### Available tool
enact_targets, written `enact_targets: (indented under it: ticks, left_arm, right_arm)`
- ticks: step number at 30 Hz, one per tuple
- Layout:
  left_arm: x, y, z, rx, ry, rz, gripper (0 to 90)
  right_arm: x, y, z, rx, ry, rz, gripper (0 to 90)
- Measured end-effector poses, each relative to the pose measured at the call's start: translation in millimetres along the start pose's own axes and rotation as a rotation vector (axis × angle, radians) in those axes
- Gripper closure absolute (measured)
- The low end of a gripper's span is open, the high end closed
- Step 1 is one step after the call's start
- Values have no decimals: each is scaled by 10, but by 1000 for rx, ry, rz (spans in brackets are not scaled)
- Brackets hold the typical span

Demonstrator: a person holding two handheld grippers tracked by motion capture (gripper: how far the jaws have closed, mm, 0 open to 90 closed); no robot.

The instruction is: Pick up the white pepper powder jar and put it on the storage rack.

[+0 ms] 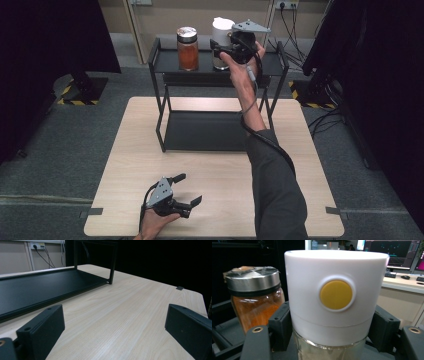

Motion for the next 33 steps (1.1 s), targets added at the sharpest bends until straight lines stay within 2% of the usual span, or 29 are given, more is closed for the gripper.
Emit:
enact_targets:
  ticks: [12,14,16,20,24,26,33]
  left_arm:
    - [1,4,0,3,-1,2,20]
    - [2,5,-2,3,-1,3,20]
    - [1,4,-2,3,-1,2,20]
    - [2,3,3,5,-5,2,20]
    - [-1,-1,0,7,2,2,20]
    - [-2,-2,-2,8,2,0,20]
    - [-3,-5,-4,7,3,0,20]
  right_arm:
    - [-56,15,15,5,3,21,296]
    - [-49,27,17,-1,-2,20,187]
    - [-34,47,25,-1,-15,12,123]
    - [-12,87,62,10,-22,-10,41]
    - [-29,144,75,20,-30,-19,4]
    - [-44,185,79,18,-42,-9,4]
    - [-114,299,62,49,-39,9,4]
Point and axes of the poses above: each handheld gripper's, and its own axes: y roughly backward along the jaws, x roughly out of its top, z roughly to its right, the point moved 6 cm from there along -y, roughly forward along the jaws, and after that the axes turned 8 degrees about x, right-handed, at the moved point
